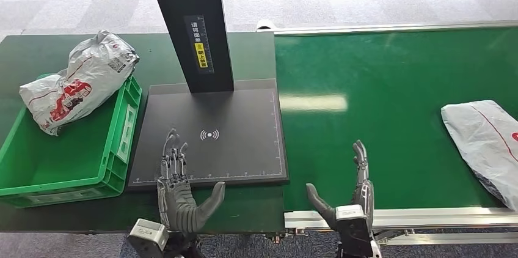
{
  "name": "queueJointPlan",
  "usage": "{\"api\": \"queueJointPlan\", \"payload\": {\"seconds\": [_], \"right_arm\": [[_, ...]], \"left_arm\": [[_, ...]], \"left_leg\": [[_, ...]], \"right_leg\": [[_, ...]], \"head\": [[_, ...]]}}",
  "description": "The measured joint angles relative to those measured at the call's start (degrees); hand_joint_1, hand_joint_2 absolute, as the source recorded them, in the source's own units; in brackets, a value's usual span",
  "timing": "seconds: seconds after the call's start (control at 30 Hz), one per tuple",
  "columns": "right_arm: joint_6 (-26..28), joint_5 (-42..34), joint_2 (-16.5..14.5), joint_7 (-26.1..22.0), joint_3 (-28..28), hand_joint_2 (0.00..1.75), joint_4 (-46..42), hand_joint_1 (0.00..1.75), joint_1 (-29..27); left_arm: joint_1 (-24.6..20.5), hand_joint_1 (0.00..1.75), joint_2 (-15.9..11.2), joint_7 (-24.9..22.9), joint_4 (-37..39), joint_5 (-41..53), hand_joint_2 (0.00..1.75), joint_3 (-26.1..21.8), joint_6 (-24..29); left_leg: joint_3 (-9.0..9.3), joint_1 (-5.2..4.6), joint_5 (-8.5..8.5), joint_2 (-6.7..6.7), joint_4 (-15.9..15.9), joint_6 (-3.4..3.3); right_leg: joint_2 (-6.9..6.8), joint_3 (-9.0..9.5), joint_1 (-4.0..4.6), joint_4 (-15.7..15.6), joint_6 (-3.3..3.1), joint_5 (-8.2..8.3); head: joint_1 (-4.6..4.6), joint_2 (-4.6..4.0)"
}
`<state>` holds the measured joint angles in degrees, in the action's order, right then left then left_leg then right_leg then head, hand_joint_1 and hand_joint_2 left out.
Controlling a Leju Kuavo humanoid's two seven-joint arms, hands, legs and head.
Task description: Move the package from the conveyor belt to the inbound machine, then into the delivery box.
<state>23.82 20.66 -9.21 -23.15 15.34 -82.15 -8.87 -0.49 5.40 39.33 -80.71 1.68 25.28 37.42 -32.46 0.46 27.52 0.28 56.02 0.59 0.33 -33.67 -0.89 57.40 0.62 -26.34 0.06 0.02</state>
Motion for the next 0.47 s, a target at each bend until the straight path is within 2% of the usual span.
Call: {"api": "queueJointPlan", "payload": {"seconds": [0.13, 0.2, 0.47], "right_arm": [[5.41, -4.40, -0.02, -7.54, 1.76, 1.75, 7.69, 0.00, 0.42], [6.86, -5.79, 0.08, -9.75, 2.21, 1.75, 10.83, 0.00, 0.77], [7.93, -7.95, 0.57, -10.72, 3.80, 1.75, 15.98, 0.00, 2.01]], "left_arm": [[0.91, 0.00, 0.03, 0.47, 4.86, -4.03, 1.75, -0.55, -4.86], [1.10, 0.00, 0.04, 0.57, 6.37, -4.23, 1.75, -0.82, -6.02], [0.76, 0.00, 0.31, 0.75, 10.19, -4.47, 1.75, -1.17, -6.85]], "left_leg": [[0.00, 0.00, 0.00, -0.01, 0.00, 0.00], [-0.01, 0.00, 0.00, -0.01, 0.00, 0.00], [0.00, 0.00, 0.01, -0.03, 0.01, 0.00]], "right_leg": [[-0.01, 0.00, 0.00, 0.00, 0.00, 0.00], [-0.02, 0.00, 0.00, 0.01, 0.00, 0.00], [-0.02, 0.00, 0.00, 0.01, 0.00, 0.00]], "head": [[0.00, 0.00], [0.01, 0.01], [-0.01, 0.01]]}}
